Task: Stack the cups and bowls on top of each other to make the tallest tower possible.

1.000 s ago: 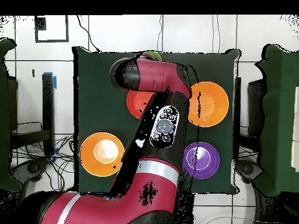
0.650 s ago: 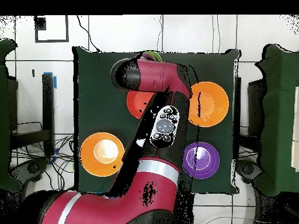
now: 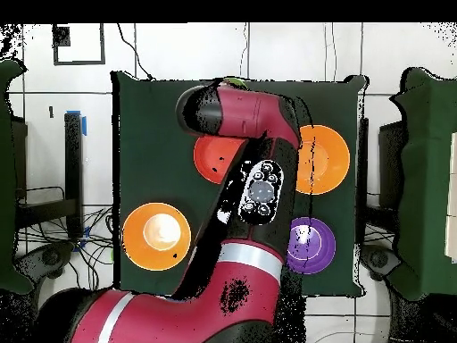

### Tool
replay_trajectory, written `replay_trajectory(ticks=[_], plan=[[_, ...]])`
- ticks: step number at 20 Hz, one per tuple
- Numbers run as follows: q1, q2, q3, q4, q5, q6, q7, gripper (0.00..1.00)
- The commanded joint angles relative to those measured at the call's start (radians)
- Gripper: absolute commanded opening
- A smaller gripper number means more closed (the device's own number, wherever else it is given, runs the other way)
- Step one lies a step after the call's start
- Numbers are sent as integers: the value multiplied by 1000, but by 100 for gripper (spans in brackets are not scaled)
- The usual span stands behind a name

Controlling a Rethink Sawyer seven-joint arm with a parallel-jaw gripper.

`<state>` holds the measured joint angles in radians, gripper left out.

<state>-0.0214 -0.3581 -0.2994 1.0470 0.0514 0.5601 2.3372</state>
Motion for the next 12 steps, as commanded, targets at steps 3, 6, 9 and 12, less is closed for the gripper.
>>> replay_trajectory(ticks=[3, 6, 9, 12], plan=[[-44, 27, 125, -51, -35, 97, -94, 100], [-47, 26, 129, -51, -38, 97, -97, 100], [-47, 26, 131, -48, -39, 94, -94, 100], [-48, 21, 136, -38, -37, 95, -94, 100]])
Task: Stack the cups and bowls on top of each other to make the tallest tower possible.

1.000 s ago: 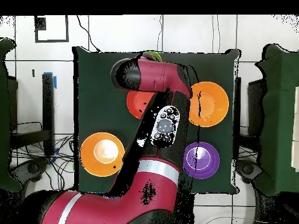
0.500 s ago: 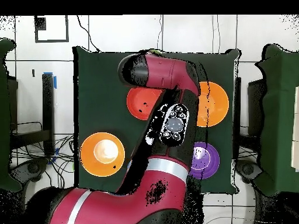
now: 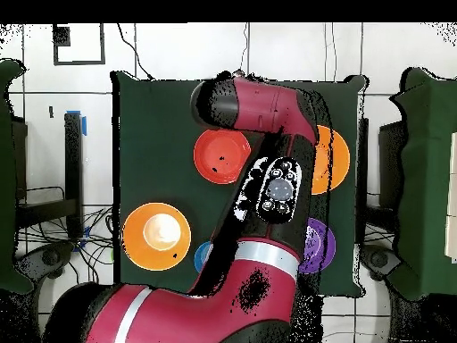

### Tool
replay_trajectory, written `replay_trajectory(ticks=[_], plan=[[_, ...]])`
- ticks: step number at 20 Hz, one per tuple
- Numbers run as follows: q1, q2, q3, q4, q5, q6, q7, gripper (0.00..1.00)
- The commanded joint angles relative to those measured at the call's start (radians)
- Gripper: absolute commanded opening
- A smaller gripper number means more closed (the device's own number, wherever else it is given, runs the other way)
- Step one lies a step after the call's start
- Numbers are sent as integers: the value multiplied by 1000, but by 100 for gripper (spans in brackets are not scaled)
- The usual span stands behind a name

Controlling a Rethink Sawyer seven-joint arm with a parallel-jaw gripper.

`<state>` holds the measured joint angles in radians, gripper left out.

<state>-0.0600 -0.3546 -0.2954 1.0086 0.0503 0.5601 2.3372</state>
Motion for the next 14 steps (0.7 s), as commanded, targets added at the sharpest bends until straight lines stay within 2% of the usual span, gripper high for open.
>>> replay_trajectory(ticks=[1, 5, 8, 14], plan=[[-7, 14, 130, 7, -34, 96, -89, 100], [10, -13, 123, 52, -20, 129, -59, 100], [16, -31, 132, 73, 6, 198, -43, 100], [39, -46, 113, 46, 5, 265, -34, 100]])
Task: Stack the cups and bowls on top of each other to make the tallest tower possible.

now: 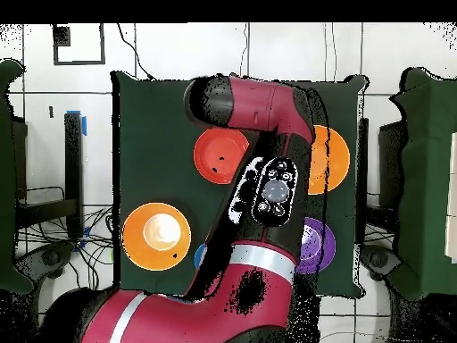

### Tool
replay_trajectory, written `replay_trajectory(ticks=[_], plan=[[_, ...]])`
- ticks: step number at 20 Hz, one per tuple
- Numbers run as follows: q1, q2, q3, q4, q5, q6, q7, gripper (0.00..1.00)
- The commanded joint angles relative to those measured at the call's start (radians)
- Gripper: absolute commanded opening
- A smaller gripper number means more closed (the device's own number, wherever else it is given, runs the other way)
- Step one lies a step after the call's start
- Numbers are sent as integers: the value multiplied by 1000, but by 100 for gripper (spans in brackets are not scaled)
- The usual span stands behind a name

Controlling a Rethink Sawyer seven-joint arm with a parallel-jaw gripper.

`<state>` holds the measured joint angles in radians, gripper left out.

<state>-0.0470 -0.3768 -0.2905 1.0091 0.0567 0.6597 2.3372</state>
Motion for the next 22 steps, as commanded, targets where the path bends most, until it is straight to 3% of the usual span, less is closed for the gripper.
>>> replay_trajectory(ticks=[1, 22], plan=[[27, -24, 107, 41, -3, 171, -34, 100], [35, -50, 102, 64, -17, 174, -16, 100]])
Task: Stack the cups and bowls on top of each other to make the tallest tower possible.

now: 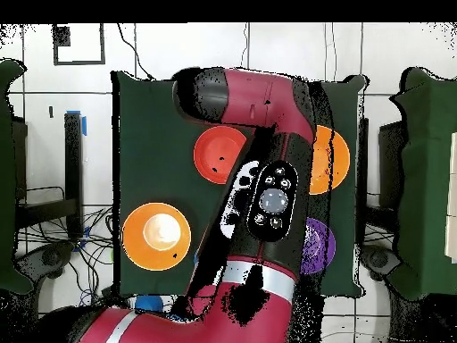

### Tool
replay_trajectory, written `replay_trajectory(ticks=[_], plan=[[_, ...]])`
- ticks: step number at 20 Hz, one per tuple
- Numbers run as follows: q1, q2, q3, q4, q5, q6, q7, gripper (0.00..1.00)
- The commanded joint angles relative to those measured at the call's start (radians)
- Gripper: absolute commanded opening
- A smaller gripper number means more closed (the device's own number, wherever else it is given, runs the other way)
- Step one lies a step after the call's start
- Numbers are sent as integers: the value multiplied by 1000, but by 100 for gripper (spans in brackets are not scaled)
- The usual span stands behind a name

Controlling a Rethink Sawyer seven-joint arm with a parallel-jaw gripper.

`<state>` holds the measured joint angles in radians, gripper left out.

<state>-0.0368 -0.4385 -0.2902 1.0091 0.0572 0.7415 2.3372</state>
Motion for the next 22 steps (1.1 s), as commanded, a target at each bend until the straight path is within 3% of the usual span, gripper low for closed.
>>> replay_trajectory(ticks=[1, 22], plan=[[25, 11, 102, 65, -17, 93, -17, 100], [28, -14, 138, 151, 15, 83, -1, 100]])
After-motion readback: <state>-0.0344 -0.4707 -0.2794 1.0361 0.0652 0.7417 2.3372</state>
